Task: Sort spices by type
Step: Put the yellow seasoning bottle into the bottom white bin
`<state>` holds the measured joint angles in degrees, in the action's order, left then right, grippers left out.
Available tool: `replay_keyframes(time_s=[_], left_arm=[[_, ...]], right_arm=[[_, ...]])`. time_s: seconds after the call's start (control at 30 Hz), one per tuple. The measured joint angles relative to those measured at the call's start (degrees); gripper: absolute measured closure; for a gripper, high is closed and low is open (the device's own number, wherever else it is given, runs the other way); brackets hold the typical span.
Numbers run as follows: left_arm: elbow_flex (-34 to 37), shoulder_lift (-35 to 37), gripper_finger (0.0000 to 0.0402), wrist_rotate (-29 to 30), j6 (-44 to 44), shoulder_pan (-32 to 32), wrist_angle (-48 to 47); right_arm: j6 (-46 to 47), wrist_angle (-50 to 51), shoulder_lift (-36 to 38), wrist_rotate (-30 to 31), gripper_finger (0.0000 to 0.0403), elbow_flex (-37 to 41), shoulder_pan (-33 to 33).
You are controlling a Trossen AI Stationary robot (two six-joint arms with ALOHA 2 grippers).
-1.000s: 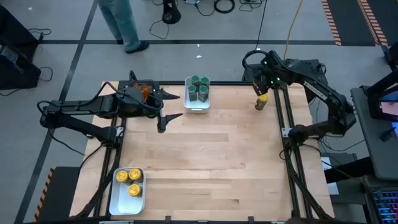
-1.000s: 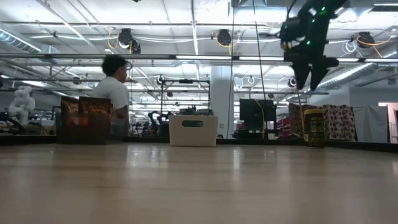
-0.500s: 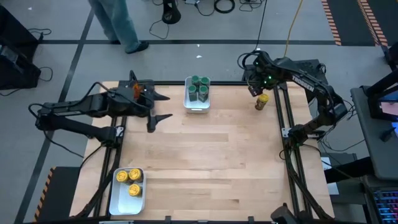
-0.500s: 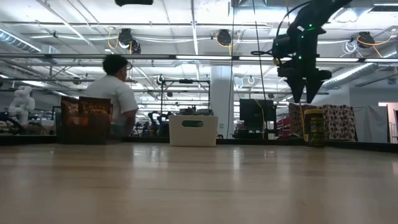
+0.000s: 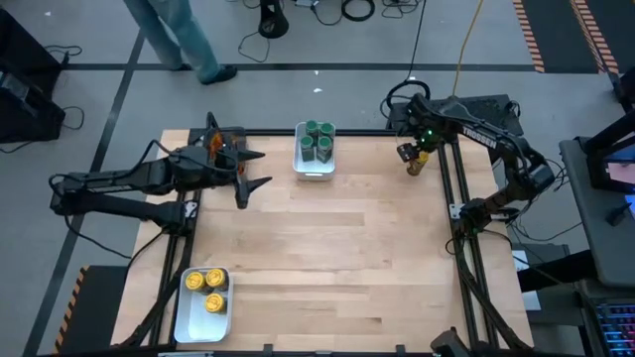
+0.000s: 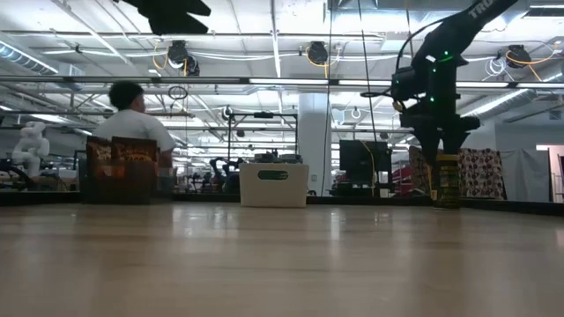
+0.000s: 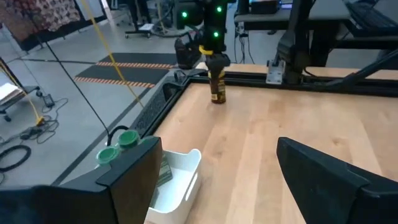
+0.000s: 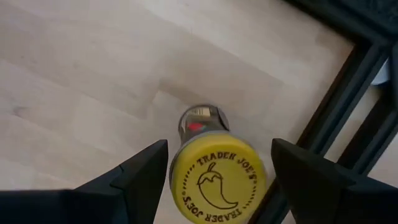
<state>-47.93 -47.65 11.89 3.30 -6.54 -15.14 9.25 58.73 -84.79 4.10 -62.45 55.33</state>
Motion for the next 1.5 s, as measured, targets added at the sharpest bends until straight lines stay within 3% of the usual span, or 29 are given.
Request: replay_keyframes(time_s=[0.67, 1.07, 1.33, 1.5], left_arm=[[0.6, -0.2, 0.0080, -1.2, 0.3, -2.1, 1.2], [0.5, -0.2, 0.0080, -3.2, 0.2, -2.1, 0.9], [0.5, 1.1, 0.0080, -3.9, 0.4, -2.1, -1.1], [0.5, 3.5, 0.0080, -5.9, 0.5, -2.1, -4.7]], right_arm=[[2.1, -6.3, 0.0, 0.0, 0.0137, 7.0, -0.1], [3.3, -5.5, 0.0, 0.3, 0.0206, 7.1, -0.9], [7.2, 0.2, 0.0, -3.9, 0.0185, 3.8, -7.5], [12.4, 2.1, 0.0, -7.0, 0.0204, -0.8, -16.1]])
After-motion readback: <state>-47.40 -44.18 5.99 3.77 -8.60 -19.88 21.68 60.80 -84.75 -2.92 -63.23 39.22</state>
